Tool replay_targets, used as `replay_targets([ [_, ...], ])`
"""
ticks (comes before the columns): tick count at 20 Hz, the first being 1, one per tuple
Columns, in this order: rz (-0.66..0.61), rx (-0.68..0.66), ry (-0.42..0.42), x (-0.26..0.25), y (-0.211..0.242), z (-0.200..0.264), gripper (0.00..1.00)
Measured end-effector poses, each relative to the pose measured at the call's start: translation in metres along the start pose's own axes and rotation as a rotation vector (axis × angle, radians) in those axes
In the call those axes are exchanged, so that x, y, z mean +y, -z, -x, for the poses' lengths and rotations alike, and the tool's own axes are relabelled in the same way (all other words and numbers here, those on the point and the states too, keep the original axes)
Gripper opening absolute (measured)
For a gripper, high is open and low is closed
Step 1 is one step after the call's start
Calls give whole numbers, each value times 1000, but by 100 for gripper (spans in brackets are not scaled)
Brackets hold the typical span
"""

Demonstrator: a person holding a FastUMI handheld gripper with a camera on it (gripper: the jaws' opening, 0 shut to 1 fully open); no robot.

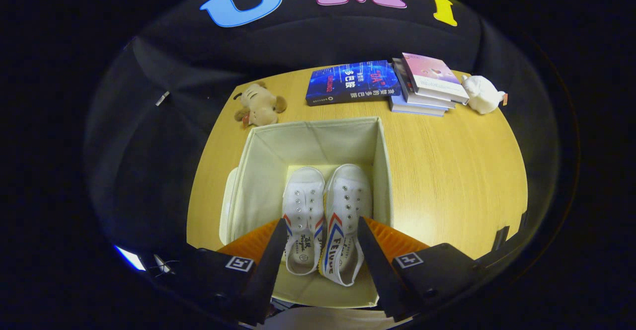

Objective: Open the storage box then place both shoes into the box .Put the left shoe in first, then the right shoe, with the right side of both shoes facing outward in a uniform manner.

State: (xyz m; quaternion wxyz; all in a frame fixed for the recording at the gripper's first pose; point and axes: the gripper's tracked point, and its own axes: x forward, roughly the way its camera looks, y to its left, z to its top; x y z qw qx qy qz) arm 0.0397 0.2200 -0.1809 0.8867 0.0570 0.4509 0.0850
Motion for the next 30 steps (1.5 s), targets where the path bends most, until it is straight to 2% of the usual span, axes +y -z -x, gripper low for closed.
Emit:
replay_targets([
  [1, 4, -15, 7, -5, -3, 5, 95],
  [2, 11, -32, 15, -9, -7, 12, 99],
  [6, 44, -155, 51, -34, -35, 46, 99],
  [11, 98, -378, 53, -63, -82, 87, 99],
  [20, 234, -761, -53, -113, -156, 189, 99],
  [23, 230, -882, -69, -138, -173, 218, 98],
  [26, 190, -933, -125, -160, -173, 233, 99],
  [30, 126, -1019, -109, -197, -180, 251, 98],
])
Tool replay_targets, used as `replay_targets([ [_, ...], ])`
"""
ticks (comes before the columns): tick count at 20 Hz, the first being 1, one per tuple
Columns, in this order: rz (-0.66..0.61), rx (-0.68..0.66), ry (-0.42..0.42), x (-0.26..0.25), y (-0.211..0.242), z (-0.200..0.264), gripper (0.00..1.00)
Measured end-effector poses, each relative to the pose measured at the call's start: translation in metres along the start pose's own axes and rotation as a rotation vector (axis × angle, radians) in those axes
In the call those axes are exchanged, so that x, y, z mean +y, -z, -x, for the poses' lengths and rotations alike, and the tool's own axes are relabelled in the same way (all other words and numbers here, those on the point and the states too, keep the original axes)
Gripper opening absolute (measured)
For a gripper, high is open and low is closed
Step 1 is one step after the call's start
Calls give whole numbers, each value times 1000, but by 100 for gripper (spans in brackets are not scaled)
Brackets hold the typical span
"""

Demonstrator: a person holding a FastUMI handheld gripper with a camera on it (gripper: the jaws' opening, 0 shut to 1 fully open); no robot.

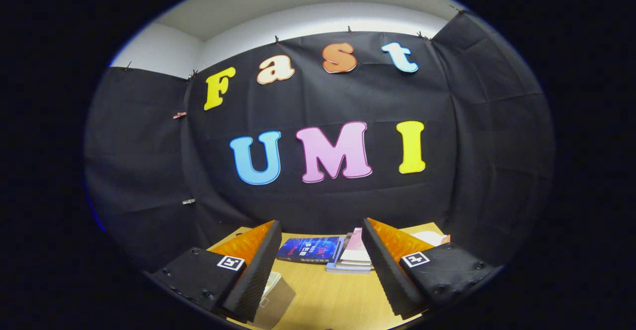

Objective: Open the storage box then place both shoes into the box .Put the left shoe in first, then the right shoe, with the right side of both shoes facing outward in a uniform manner.

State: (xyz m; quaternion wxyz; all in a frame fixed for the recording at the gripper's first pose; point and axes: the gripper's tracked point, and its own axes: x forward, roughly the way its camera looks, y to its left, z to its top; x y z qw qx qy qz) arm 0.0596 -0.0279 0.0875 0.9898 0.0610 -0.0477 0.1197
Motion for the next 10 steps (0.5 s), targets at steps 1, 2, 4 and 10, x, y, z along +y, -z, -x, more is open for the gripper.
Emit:
replay_targets([
  [1, 0, -11, 20, -7, -1, 2, 98],
  [2, -2, -17, 34, -13, -2, 4, 98],
  [4, -1, -5, 55, -16, 6, 5, 98],
  [10, 3, 11, 70, -5, 12, 8, 99],
])
